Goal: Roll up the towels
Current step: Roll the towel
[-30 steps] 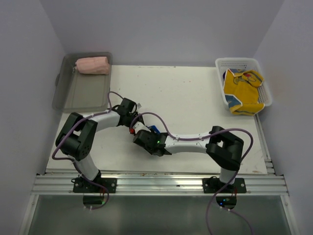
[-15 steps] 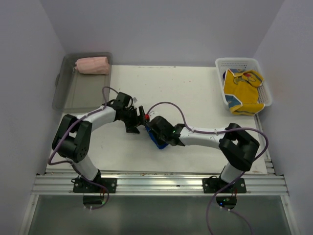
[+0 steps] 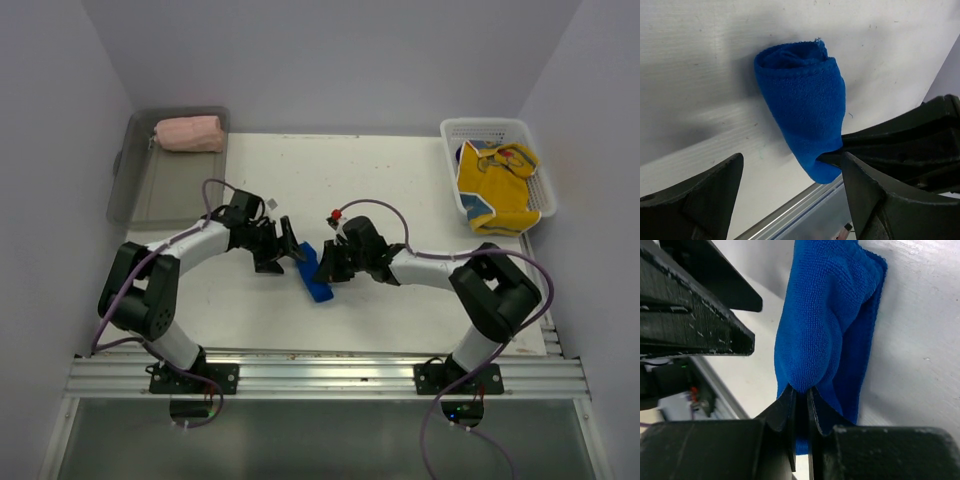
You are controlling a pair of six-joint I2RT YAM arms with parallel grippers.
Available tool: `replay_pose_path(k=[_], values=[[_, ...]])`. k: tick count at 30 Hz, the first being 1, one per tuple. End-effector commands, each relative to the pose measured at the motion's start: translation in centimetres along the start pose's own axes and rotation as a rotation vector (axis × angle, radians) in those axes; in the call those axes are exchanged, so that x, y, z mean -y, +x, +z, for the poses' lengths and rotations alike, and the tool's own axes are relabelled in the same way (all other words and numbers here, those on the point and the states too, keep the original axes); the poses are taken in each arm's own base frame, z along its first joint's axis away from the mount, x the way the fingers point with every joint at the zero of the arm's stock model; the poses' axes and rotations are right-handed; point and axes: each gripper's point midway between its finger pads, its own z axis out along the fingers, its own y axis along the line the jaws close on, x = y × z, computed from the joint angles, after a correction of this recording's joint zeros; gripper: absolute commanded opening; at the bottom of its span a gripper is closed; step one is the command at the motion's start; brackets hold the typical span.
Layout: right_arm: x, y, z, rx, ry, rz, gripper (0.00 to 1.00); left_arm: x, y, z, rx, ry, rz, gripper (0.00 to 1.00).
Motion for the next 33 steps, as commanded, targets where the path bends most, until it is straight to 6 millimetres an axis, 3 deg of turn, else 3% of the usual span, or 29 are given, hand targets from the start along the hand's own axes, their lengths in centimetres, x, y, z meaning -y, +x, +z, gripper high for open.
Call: replay_pose_path(k=[1,3,12,18,19,21,22,23,24,26,27,28,29,30,31,33], values=[[-3.0,-1.0,-0.7,0.004,-0.243,0.146,0.05,1.6,0.3,0.0,-0.018,0.072,0.061,0.82],[-2.5,-0.9,-0.8,-0.022,-0.284,0.216,0.06,1.5,0.7,0.5,-0.03,0.069,0.068,0.82],[-1.2,-0.1,-0.8,-0.038,-0.247,0.212,0.06,1.2,1.5,3.8,-0.095,0.083,0.04,0.78],[-1.0,0.4,-1.1,-0.053,-0.236,0.195,0.1,1.9,0.7,4.4,-0.089,0.105,0.03,0.7],[-0.7,0.7,-1.2,-0.065,-0.218,0.195,0.13,2.0,0.4,4.5,-0.083,0.104,0.03,0.64],[-0.1,1.2,-1.4,-0.079,-0.174,0.179,0.35,1.7,0.4,4.8,-0.094,0.094,0.014,0.56],[-0.3,0.3,-2.1,-0.054,-0.154,0.149,0.42,1.8,0.4,4.9,-0.093,0.091,0.008,0.47],[1.0,-0.4,-2.3,-0.009,-0.065,0.099,0.52,1.7,0.4,5.0,-0.097,0.088,0.003,0.42],[1.8,0.2,-2.8,-0.028,-0.003,0.089,0.56,1.6,0.4,5.1,-0.101,0.084,-0.002,0.39],[2.6,-1.4,-4.7,0.036,0.166,-0.022,0.62,1.9,0.2,5.0,-0.099,0.083,0.002,0.35],[3.4,-1.1,-5.3,0.043,0.24,-0.057,0.63,1.9,0.3,4.9,-0.101,0.081,-0.001,0.34],[1.9,-1.8,-5.7,0.062,0.262,-0.125,0.64,2.1,0.1,4.6,-0.095,0.076,-0.002,0.33],[2.5,-3.1,-6.8,0.116,0.378,-0.213,0.64,2.1,0.2,4.5,-0.097,0.071,-0.007,0.33],[1.5,-3.7,-7.9,0.117,0.433,-0.272,0.64,2.2,0.0,4.4,-0.092,0.067,-0.006,0.33],[-0.4,-2.8,-7.7,0.106,0.444,-0.358,0.64,2.1,0.1,4.3,-0.095,0.055,-0.017,0.32],[-1.0,-3.2,-7.9,0.111,0.541,-0.47,0.64,2.1,0.0,4.0,-0.082,0.037,-0.019,0.32]])
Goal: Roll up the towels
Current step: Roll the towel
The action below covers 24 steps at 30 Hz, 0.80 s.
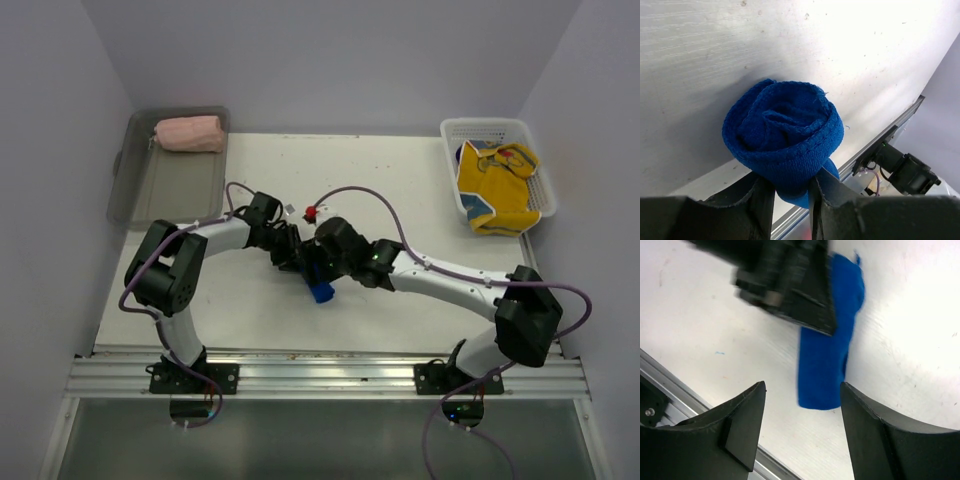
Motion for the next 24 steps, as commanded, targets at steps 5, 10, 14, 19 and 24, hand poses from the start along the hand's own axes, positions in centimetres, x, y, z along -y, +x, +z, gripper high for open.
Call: replay_pose_path(k=[5,10,14,19,24], values=[[0.1,1.1,0.2,-0.014,0.372,-0.462,0.65,1.2,-0.7,-1.3,0.032,-0.029,-0.01,0.32],[0.4,2.7,3.2,-0.036,0.443,-0.529,0.64,0.9,-0.5,-1.3,0.024,-0.048,-0.011,0.33],[0.3,3.1,4.1,-0.038,0.442,-0.543,0.61,0.6,-0.3,-1.3,0.016,-0.055,-0.011,0.34],[0.6,3.3,4.1,-0.039,0.453,-0.542,0.36,0.7,-0.1,-1.5,0.02,-0.052,-0.01,0.53],[-0.1,3.1,3.7,-0.018,0.351,-0.447,0.16,0.7,0.0,-1.7,0.021,-0.049,-0.005,0.76]])
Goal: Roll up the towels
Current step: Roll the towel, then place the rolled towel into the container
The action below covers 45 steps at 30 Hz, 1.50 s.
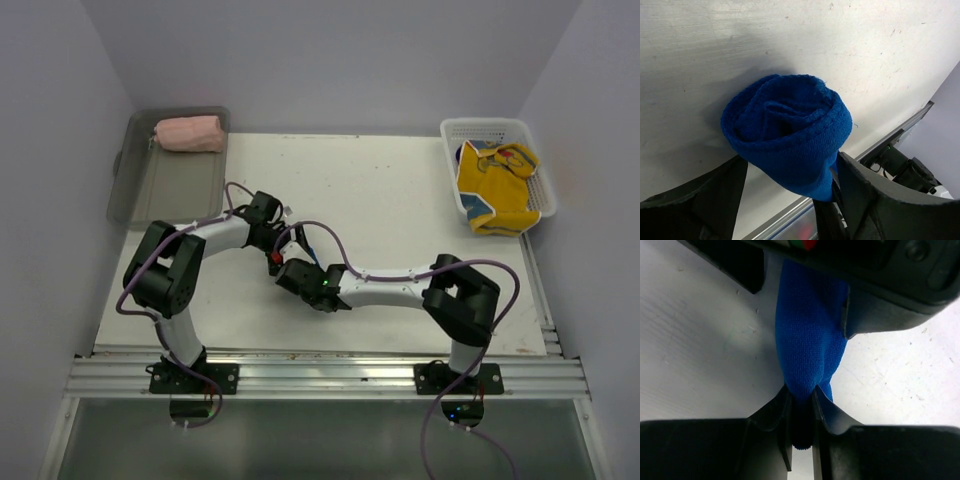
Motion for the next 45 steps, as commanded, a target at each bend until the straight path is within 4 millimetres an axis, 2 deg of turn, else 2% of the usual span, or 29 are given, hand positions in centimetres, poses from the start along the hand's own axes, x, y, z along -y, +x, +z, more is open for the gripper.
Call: replay_pose_path(k=[1,5,11,24,26,29,30,33,35,36,40,44,45], values=[[0.4,-1.9,-1.3,0.074,-0.082,0.119,0.14,1.5,-0.3,-1.2,0.031,0.028,0.035,0.77],[-0.2,-2.3,-1.8,0.095,-0.198,0.211,0.13,1.4,-0.1,-1.0,0.024,0.035,0.032,0.79],[0.4,-2.5,-2.0,0.106,-0.288,0.297,0.12,1.2,-0.3,-0.7,0.035,0.039,0.028,0.78],[-1.3,-3.0,-2.7,0.105,-0.437,0.382,0.07,1.6,-0.8,-0.3,0.058,0.055,0.013,0.69],[-1.3,-2.9,-2.6,0.1,-0.44,0.394,0.07,1.6,-0.8,-0.4,0.066,0.053,0.014,0.64],[-1.3,-2.6,-2.5,0.093,-0.439,0.406,0.07,1.6,-0.9,-0.5,0.073,0.046,0.012,0.47],[-1.4,-2.5,-2.5,0.089,-0.439,0.407,0.08,1.6,-0.9,-0.6,0.075,0.046,0.013,0.37],[-1.0,-2.4,-2.4,0.086,-0.423,0.414,0.16,1.7,-1.0,-0.8,0.077,0.047,0.014,0.22],[-0.9,-2.4,-2.4,0.087,-0.413,0.414,0.2,1.8,-0.9,-0.9,0.079,0.045,0.019,0.2],[-0.7,-2.4,-2.4,0.086,-0.409,0.415,0.22,1.7,-0.9,-0.8,0.077,0.043,0.019,0.16],[0.1,-2.7,-2.7,0.095,-0.375,0.417,0.47,1.7,-0.7,-0.8,0.072,0.048,0.028,0.12],[2.6,-3.4,-4.0,0.129,-0.289,0.392,0.5,2.2,-1.1,-1.0,0.082,0.072,0.049,0.09],[3.6,-3.7,-5.1,0.154,-0.267,0.394,0.51,2.4,-1.3,-1.1,0.087,0.079,0.055,0.09]])
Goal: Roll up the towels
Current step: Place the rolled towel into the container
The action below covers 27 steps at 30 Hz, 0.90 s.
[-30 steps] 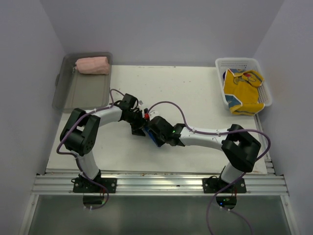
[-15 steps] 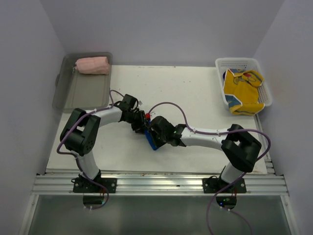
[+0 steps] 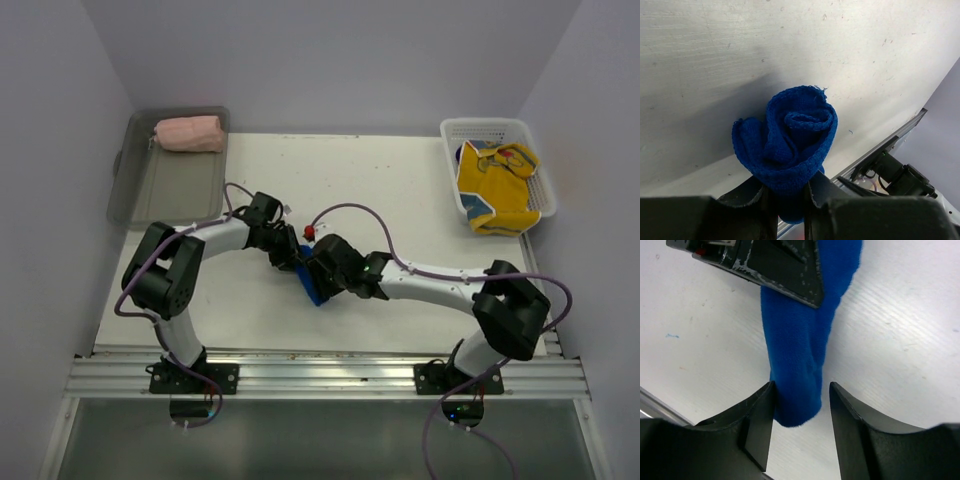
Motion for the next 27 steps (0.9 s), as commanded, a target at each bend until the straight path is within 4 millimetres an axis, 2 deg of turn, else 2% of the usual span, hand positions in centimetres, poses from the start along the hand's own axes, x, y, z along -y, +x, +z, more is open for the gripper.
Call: replay_pose_path(k=[1,5,10,11,12,14,15,17,18,21,22,23,24,25,27], values=[[1.7,-4.3,-4.0,0.142,0.089,-0.019,0.53,2.2,-1.0,-1.3,0.047,0.077,0.076,0.09],[3.5,-5.9,-7.2,0.227,0.157,-0.014,0.54,3.3,-1.8,-2.3,0.066,0.1,0.096,0.09],[6.7,-6.0,-9.7,0.276,0.251,0.042,0.57,6.1,-4.5,-5.3,0.129,0.13,0.127,0.09],[7.1,-5.9,-9.9,0.282,0.266,0.062,0.57,7.8,-5.7,-6.6,0.166,0.154,0.152,0.09],[7.6,-5.3,-9.9,0.27,0.276,0.07,0.57,8.4,-6.4,-7.4,0.187,0.161,0.158,0.09],[8.1,-5.1,-10.2,0.274,0.283,0.093,0.57,9.2,-8.0,-9.6,0.235,0.16,0.159,0.09],[8.3,-4.7,-10.1,0.265,0.288,0.091,0.57,10.3,-10.0,-11.8,0.3,0.178,0.166,0.09],[8.3,-4.3,-10.2,0.259,0.29,0.104,0.57,10.7,-11.8,-14.6,0.361,0.185,0.154,0.09],[8.4,-4.0,-10.1,0.251,0.29,0.105,0.57,10.6,-14.1,-17.6,0.441,0.197,0.135,0.09],[8.3,-3.5,-9.7,0.243,0.28,0.118,0.57,10.0,-17.6,-22.5,0.569,0.224,0.1,0.11],[8.1,-3.5,-9.6,0.238,0.27,0.122,0.57,8.6,-19.5,-24.7,0.629,0.233,0.058,0.11],[8.0,-3.4,-9.4,0.234,0.265,0.121,0.57,8.3,-20.3,-25.9,0.664,0.243,0.048,0.11],[7.8,-3.4,-9.1,0.229,0.258,0.122,0.57,6.3,-21.9,-28.0,0.719,0.243,0.001,0.11],[7.5,-3.3,-8.9,0.221,0.245,0.124,0.57,5.9,-23.2,-29.1,0.764,0.268,-0.023,0.11],[7.1,-3.4,-8.5,0.216,0.227,0.124,0.57,4.3,-24.5,-29.9,0.805,0.305,-0.066,0.11]])
